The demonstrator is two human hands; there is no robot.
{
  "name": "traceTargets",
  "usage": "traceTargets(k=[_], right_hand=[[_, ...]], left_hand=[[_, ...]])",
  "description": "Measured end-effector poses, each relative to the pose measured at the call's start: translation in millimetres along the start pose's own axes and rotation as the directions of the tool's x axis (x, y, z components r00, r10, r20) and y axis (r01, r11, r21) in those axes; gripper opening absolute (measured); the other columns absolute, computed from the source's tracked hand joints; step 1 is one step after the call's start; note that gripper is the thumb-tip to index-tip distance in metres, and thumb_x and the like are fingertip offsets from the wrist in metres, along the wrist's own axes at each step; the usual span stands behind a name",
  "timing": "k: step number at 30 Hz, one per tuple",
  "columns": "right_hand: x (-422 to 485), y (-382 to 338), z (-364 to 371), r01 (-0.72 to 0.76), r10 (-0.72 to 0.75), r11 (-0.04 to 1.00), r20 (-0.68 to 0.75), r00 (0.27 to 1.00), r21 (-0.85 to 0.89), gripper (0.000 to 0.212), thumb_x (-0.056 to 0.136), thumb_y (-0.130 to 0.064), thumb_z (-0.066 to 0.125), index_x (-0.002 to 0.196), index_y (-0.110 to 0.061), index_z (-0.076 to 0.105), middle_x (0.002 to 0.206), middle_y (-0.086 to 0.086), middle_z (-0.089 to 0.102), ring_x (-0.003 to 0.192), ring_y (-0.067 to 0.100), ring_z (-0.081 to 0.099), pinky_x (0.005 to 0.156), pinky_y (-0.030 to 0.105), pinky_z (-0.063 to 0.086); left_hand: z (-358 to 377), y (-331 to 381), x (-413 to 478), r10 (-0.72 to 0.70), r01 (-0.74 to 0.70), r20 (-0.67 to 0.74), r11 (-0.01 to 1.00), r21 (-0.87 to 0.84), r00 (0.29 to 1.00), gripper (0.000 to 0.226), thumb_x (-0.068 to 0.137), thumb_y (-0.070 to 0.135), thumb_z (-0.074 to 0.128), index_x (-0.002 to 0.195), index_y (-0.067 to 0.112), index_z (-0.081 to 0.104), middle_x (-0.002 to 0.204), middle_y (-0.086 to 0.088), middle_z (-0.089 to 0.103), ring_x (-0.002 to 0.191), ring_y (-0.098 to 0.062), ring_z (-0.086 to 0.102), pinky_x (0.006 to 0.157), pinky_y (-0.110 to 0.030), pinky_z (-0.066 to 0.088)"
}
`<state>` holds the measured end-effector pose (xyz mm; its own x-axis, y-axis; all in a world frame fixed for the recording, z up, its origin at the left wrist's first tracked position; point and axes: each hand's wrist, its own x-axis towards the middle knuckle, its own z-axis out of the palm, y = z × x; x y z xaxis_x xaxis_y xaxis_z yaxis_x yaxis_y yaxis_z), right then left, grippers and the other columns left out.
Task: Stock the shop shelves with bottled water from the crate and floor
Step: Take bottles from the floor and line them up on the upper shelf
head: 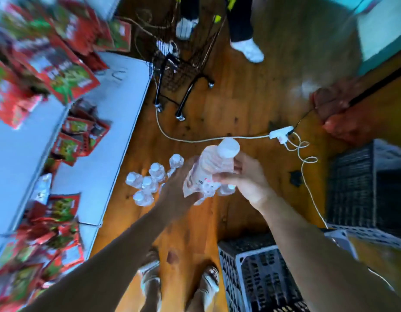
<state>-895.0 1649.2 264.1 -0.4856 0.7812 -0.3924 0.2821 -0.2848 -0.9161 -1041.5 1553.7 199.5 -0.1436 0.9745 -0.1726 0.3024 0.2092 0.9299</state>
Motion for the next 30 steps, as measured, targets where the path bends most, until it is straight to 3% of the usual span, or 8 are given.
traceTargets(k=[4, 8, 13, 15, 19, 22, 26, 30], right_hand=[[-39.6, -104.2, 6.2, 0.057, -0.056, 0.997, 0.012, 0.998, -0.059, 0.047, 0.049, -0.008, 0.081, 0.089, -0.022, 0.061, 0.074, -0.015, 0.070, 0.078, 0.001, 0.064, 0.079, 0.024, 0.050], [-72.8, -189.6, 31.7, 0.216, -0.211, 0.973, 0.070, 0.975, -0.076, 0.053, 0.047, -0.024, 0.081, 0.096, -0.026, 0.061, 0.077, -0.021, 0.070, 0.078, -0.003, 0.064, 0.072, 0.020, 0.048], [-112.7, -268.8, 80.1, 0.407, -0.390, 0.912, 0.198, 0.899, -0.054, 0.034, 0.067, -0.019, 0.079, 0.096, -0.029, 0.064, 0.094, -0.008, 0.072, 0.090, 0.010, 0.068, 0.076, 0.026, 0.054], [-124.5, -295.2, 106.7, 0.456, -0.436, 0.890, 0.271, 0.858, -0.010, 0.027, 0.072, -0.015, 0.075, 0.095, -0.026, 0.064, 0.090, -0.008, 0.072, 0.085, 0.010, 0.068, 0.067, 0.022, 0.053], [-155.7, -343.1, 182.3, 0.489, -0.489, 0.863, 0.459, 0.742, 0.130, 0.020, 0.081, -0.002, 0.063, 0.090, -0.020, 0.062, 0.074, -0.011, 0.069, 0.067, 0.000, 0.065, 0.055, 0.015, 0.049], [-183.5, -365.9, 246.0, 0.515, -0.522, 0.835, 0.572, 0.632, 0.193, 0.021, 0.081, 0.000, 0.061, 0.087, -0.021, 0.063, 0.068, -0.014, 0.070, 0.065, -0.002, 0.064, 0.056, 0.014, 0.049], [-225.2, -390.6, 328.5, 0.534, -0.550, 0.803, 0.676, 0.490, 0.266, 0.014, 0.077, -0.010, 0.069, 0.080, -0.022, 0.064, 0.066, -0.017, 0.069, 0.068, 0.002, 0.064, 0.060, 0.022, 0.051], [-270.1, -404.6, 408.7, 0.534, -0.553, 0.776, 0.768, 0.323, 0.335, 0.013, 0.072, -0.020, 0.071, 0.083, -0.024, 0.065, 0.069, -0.014, 0.071, 0.069, 0.005, 0.067, 0.061, 0.026, 0.052]], left_hand=[[-57.8, 97.2, -26.6, 0.115, -0.117, -0.028, 0.990, -0.085, 0.993, 0.069, 0.067, 0.050, 0.066, 0.123, 0.068, 0.028, 0.124, 0.040, 0.047, 0.117, 0.010, 0.048, 0.097, -0.029, 0.046], [-105.8, 170.8, -59.1, 0.181, -0.198, -0.114, 0.967, -0.162, 0.977, 0.073, 0.066, 0.052, 0.075, 0.129, 0.050, 0.038, 0.129, 0.025, 0.052, 0.120, 0.003, 0.051, 0.100, -0.026, 0.045], [-156.4, 227.6, -113.0, 0.212, -0.272, -0.361, 0.954, -0.124, 0.908, 0.075, 0.065, 0.023, 0.077, 0.122, 0.045, 0.033, 0.118, 0.003, 0.057, 0.098, 0.014, 0.056, 0.081, -0.009, 0.045], [-177.7, 243.2, -139.8, 0.207, -0.267, -0.486, 0.962, -0.056, 0.849, 0.075, 0.062, 0.034, 0.073, 0.121, 0.052, 0.032, 0.114, 0.005, 0.060, 0.093, 0.009, 0.057, 0.079, -0.016, 0.046], [-229.8, 269.8, -209.6, 0.219, -0.264, -0.684, 0.964, 0.041, 0.696, 0.073, 0.065, 0.019, 0.071, 0.125, 0.042, 0.036, 0.119, 0.005, 0.058, 0.098, 0.011, 0.055, 0.084, -0.009, 0.042], [-268.7, 277.0, -266.5, 0.224, -0.226, -0.793, 0.968, 0.112, 0.566, 0.075, 0.068, 0.008, 0.076, 0.121, 0.044, 0.037, 0.108, 0.004, 0.062, 0.089, 0.011, 0.058, 0.080, -0.011, 0.047], [-310.1, 281.2, -342.7, 0.227, -0.121, -0.908, 0.973, 0.196, 0.351, 0.074, 0.064, 0.019, 0.074, 0.116, 0.052, 0.033, 0.103, 0.009, 0.062, 0.088, 0.002, 0.059, 0.079, -0.012, 0.046], [-351.9, 279.5, -419.2, 0.209, -0.020, -0.959, 0.978, 0.209, 0.192, 0.081, 0.071, 0.002, 0.076, 0.116, 0.052, 0.032, 0.097, 0.011, 0.060, 0.081, 0.002, 0.059, 0.081, -0.022, 0.049]])
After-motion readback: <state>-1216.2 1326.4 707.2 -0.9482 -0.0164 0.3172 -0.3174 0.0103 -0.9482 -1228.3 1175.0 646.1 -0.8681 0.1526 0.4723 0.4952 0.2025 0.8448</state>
